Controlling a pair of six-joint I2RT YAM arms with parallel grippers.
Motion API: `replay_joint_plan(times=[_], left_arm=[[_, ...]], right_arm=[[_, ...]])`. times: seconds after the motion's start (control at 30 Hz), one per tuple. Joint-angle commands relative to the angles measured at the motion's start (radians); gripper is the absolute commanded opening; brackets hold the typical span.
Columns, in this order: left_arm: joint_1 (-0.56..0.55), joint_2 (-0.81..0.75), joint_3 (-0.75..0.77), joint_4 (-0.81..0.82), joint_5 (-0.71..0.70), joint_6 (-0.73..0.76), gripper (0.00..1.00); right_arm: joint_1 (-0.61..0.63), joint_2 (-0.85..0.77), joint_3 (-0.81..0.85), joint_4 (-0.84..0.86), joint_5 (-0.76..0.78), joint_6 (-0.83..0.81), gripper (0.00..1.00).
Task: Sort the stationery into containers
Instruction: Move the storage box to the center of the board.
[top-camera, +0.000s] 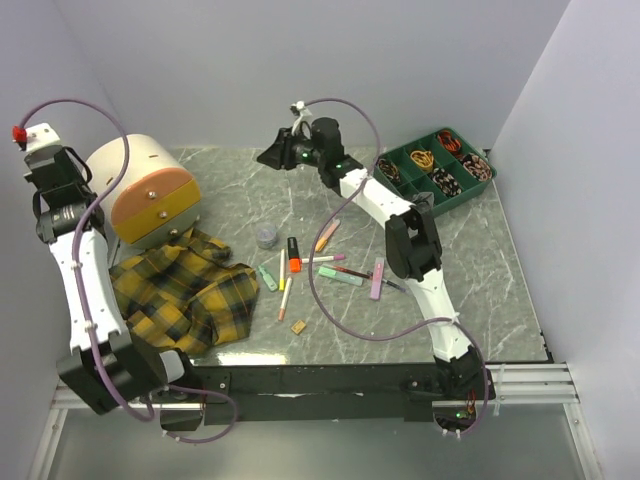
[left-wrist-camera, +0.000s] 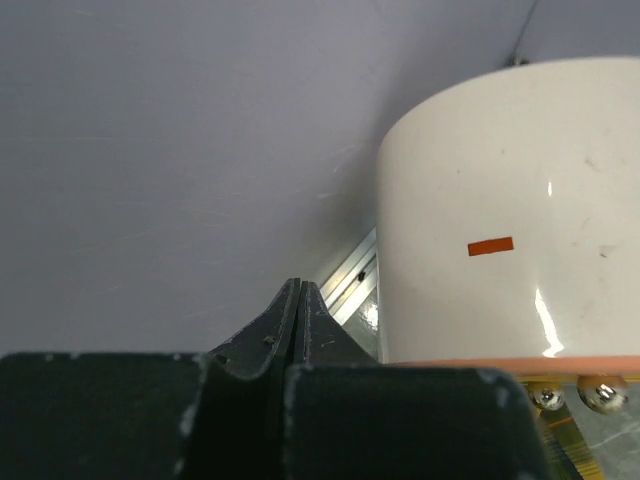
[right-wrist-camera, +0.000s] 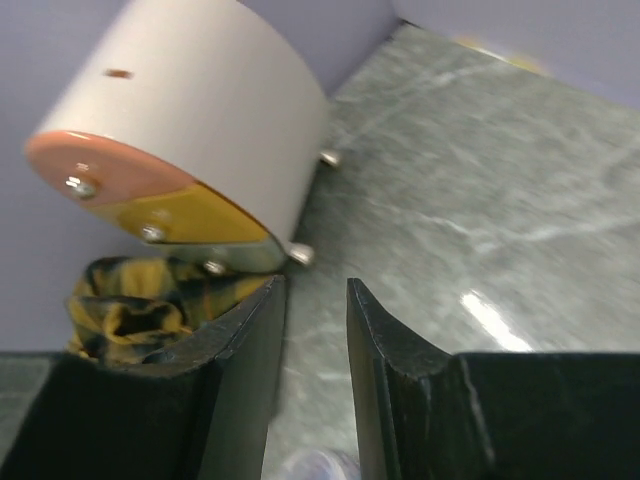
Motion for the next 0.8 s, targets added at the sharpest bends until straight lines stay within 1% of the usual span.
replay_joint_plan(times=[0.0,0.1,0.17,0.23,0.3,0.4,0.53,0.57,0.6,0.63,0.67,0.7,0.73,0.77], left_arm=[[0.007,0.091,0.066,-0.032,0.040,0.057,0.01],[0.007,0.137,0.069,-0.018,0.043,0.072,0.01],[0.007,0.157,0.059,0.000,0.024,0.101,0.01],[0.007,0.174,0.048,0.029,0.037,0.138,0.01],[0.009,0.180,0.030,0.054,0.060,0.153,0.01],[0.007,0.212,0.020,0.072,0.054,0.166,0.01],[0.007,0.254,0.005,0.106,0.043,0.179,0.01],[0.009,0.269,0.005,0.109,0.042,0.180,0.01],[0.009,0.278,0.006,0.111,0.034,0.181,0.01],[0.007,0.284,0.014,0.109,0.030,0.181,0.01],[0.007,0.295,0.016,0.111,0.024,0.183,0.01],[0.009,0.300,0.017,0.111,0.010,0.183,0.01],[0.007,0.301,0.016,0.114,0.001,0.184,0.01],[0.009,0.309,0.016,0.117,-0.007,0.186,0.01]], right_arm=[[0.003,0.028,0.075,0.174,0.033,0.081,0.39],[-0.003,0.032,0.065,0.184,0.046,0.097,0.39],[-0.007,0.029,0.054,0.187,0.043,0.123,0.39],[-0.012,0.019,0.031,0.189,0.035,0.138,0.39],[-0.012,0.014,0.014,0.190,0.027,0.134,0.39],[-0.013,0.020,0.014,0.190,0.021,0.123,0.41],[-0.012,0.045,0.029,0.200,0.032,0.115,0.48],[-0.010,0.049,0.037,0.207,0.038,0.109,0.51],[-0.007,0.057,0.043,0.212,0.044,0.103,0.60],[-0.006,0.077,0.052,0.212,0.052,0.086,0.62],[-0.004,0.087,0.049,0.273,0.053,0.087,0.63],[-0.003,0.100,0.043,0.317,0.061,0.097,0.60],[-0.001,0.127,0.039,0.362,0.078,0.142,0.59],[0.009,0.147,0.072,0.382,0.102,0.159,0.59]])
